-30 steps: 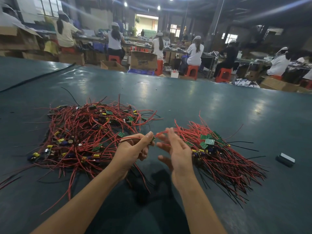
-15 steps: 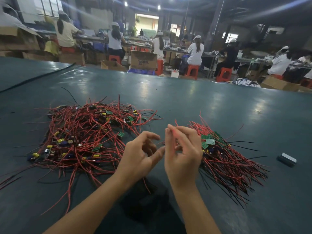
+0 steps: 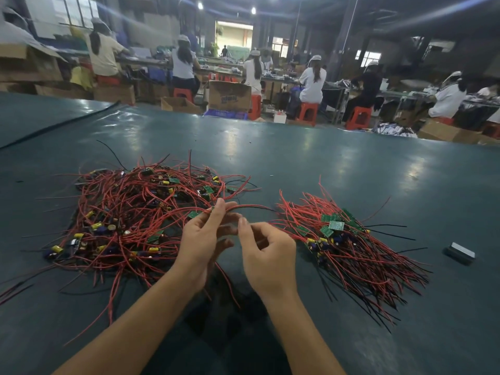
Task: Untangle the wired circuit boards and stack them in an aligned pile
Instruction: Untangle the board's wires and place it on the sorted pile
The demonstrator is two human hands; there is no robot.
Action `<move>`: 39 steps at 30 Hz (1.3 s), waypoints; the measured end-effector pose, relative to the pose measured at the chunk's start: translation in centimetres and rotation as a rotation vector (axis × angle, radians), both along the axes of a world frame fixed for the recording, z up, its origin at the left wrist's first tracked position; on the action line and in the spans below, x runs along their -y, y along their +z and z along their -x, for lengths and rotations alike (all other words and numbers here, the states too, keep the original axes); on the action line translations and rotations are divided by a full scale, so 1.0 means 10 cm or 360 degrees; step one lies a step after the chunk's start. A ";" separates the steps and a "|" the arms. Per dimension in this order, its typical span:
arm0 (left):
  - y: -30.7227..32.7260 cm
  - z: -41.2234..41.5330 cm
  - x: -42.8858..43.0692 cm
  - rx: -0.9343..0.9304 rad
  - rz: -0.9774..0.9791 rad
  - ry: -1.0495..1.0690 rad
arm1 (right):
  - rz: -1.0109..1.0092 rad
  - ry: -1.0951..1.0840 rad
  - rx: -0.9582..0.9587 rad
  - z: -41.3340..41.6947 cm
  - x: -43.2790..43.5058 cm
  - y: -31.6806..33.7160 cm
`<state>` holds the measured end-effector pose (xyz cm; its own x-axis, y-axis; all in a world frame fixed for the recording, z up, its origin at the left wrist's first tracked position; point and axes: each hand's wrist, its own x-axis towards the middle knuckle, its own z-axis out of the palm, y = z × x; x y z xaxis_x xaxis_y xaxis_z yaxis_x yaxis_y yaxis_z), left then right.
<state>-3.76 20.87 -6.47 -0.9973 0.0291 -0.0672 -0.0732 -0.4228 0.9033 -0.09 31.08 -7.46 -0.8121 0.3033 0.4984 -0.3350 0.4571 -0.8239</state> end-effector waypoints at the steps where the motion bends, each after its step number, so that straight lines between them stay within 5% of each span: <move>1: -0.01 0.00 0.00 0.0016 -0.0004 0.0026 | 0.0124 0.0057 0.0160 0.01 0.01 -0.01; 6: -0.03 -0.02 -0.03 -0.0074 0.0108 -0.0036 | 0.0705 0.0247 0.0270 0.01 0.06 0.03; 14: -0.11 -0.05 -0.10 -0.0268 0.0481 -0.0165 | 0.1082 0.0091 0.0232 0.06 0.03 0.03; 19: -0.15 -0.04 -0.07 -0.0570 0.0753 -0.0044 | 0.1120 0.0124 0.0175 0.07 0.01 0.04; 28: -0.16 -0.03 -0.09 -0.0649 0.0661 -0.0085 | 0.0972 0.0159 0.0310 0.05 0.00 0.05; 33: -0.12 0.00 -0.06 -0.0498 0.0526 0.0013 | 0.1280 -0.0082 0.0360 0.13 -0.16 0.05; 39: -0.10 -0.03 -0.08 -0.0437 0.0486 0.0000 | 0.1226 -0.0188 0.0109 0.15 -0.31 0.07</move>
